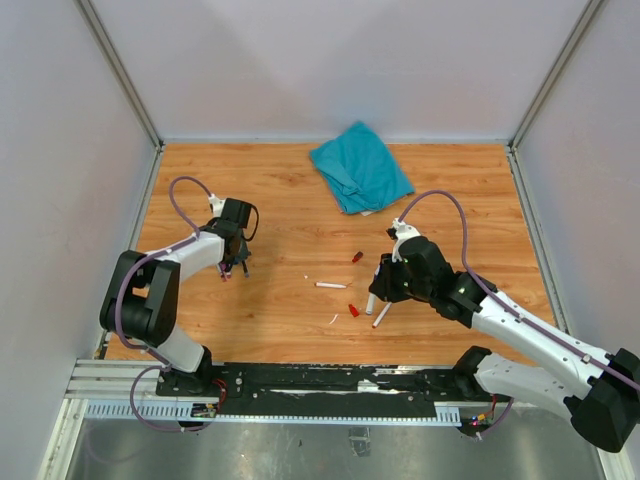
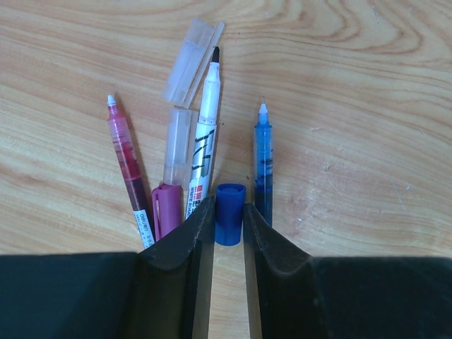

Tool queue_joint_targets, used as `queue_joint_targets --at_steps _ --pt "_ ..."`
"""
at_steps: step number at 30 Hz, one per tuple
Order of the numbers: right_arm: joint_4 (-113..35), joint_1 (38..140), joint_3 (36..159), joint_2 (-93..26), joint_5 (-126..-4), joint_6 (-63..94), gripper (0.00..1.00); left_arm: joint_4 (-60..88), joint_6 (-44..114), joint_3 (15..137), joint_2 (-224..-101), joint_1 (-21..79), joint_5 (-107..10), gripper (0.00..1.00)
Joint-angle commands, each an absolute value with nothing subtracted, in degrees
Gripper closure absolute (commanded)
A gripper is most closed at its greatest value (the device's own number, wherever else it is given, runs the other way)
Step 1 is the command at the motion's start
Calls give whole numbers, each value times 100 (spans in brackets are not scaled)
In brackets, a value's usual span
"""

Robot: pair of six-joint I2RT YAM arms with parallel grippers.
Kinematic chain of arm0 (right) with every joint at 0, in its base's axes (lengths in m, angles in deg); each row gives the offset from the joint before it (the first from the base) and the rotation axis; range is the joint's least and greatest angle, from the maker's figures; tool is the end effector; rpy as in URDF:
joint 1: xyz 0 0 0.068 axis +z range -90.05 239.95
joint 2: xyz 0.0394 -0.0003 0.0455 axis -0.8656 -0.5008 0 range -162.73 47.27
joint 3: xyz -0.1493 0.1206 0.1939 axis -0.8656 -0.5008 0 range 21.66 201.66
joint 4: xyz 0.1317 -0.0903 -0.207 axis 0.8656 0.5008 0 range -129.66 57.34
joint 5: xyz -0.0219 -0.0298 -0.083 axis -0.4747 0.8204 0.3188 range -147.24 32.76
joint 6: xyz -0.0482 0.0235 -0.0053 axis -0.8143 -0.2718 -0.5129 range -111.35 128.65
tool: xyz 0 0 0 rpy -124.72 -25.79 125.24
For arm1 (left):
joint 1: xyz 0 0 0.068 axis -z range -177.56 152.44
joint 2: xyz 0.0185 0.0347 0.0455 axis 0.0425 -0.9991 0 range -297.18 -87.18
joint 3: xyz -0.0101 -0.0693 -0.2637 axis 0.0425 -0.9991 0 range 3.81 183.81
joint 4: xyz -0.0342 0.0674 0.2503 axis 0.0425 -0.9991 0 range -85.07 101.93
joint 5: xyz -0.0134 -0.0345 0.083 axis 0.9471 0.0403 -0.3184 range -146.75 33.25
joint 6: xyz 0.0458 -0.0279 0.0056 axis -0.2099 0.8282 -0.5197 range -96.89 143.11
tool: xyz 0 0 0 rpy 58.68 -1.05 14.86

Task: Insert the pens into the pen caps
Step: Pick up the pen cap from the center of the board.

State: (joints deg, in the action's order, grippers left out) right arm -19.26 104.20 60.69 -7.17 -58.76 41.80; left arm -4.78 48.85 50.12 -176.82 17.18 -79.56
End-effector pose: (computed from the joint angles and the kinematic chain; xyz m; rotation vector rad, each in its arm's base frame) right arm 0.1479 0.1454 0.2570 -0.2389 2.2957 0.7620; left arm 0.2850 -0.0608 0.1605 -0.3752 2.4844 0.2425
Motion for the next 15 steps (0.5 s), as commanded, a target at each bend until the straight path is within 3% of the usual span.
queue_joint_targets --at_steps 1,8,15 --pt "-2002 10454 6142 -731 -5935 4153 99 -433 4844 5075 -17873 1659 -7857 75" --pt "-1998 10452 6151 -739 -5944 4159 99 -415 4854 5066 -17935 1632 -7838 71" --pt "-1971 10451 6148 -741 -5967 4162 99 -407 4852 5068 -17945 1606 -7828 73"
